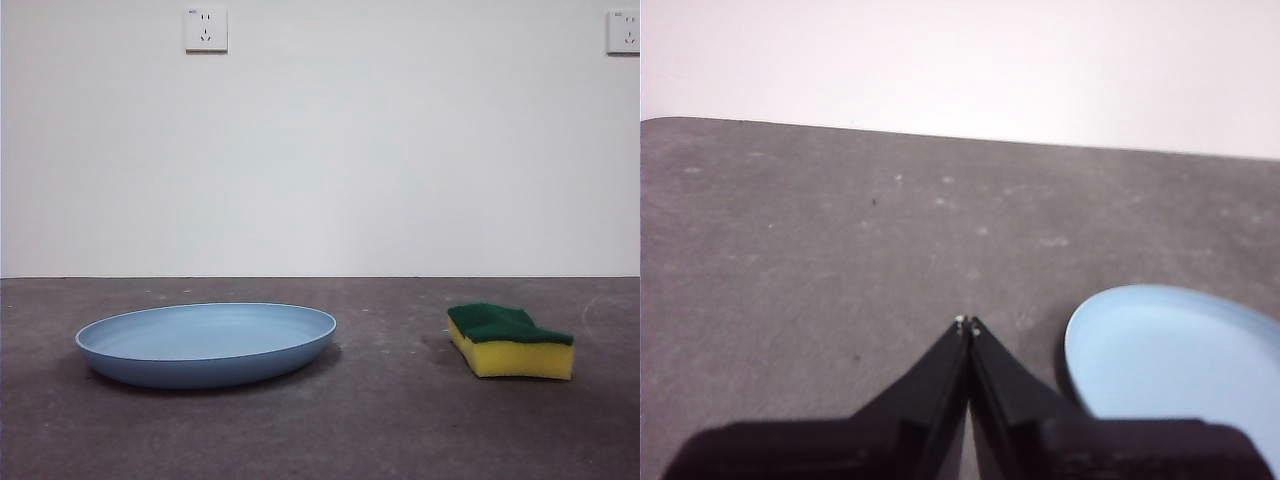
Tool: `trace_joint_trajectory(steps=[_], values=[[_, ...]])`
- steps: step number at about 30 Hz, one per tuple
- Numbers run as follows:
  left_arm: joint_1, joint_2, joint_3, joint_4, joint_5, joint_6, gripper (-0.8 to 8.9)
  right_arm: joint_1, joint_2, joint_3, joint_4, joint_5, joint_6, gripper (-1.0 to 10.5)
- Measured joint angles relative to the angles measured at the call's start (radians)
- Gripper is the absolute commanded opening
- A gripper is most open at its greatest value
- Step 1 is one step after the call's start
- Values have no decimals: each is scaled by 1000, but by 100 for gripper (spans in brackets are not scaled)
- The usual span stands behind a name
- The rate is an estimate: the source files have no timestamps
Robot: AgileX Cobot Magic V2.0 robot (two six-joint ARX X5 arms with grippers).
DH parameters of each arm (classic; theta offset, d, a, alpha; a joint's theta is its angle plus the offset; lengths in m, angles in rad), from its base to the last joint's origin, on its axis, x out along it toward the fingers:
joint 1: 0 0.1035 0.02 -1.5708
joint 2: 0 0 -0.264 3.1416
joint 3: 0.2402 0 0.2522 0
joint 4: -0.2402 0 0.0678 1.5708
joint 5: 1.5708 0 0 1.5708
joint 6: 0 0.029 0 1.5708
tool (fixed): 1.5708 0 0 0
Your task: Pick up the plate,pick up the cloth,clean the plate with the cloth
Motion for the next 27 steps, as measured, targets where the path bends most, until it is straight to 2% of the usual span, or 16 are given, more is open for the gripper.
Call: trace_joint_trajectory(steps=[4,10,14,17,20,22,24,26,27], values=[[0,23,64,1,0,-20,-7,0,97,122,-5,0,27,-17],[0,150,192,-2,0,-25,-7,0,336,340,-85,-4,16,-16],[0,280,309,-43,0,-27,-8,0,505,498,-179,-49,-42,-4],[0,396,419,-93,7,-27,-3,0,632,622,-257,-120,-110,5],[0,514,534,-145,58,-27,8,0,743,728,-330,-208,-169,21],[0,587,605,-176,111,-27,107,0,799,779,-364,-235,-201,157],[0,658,671,-191,167,-27,308,0,845,811,-377,-240,-220,354],[0,717,715,-191,209,-29,487,0,872,820,-377,-239,-229,503],[0,742,732,-192,226,-37,531,0,882,820,-381,-239,-231,550]])
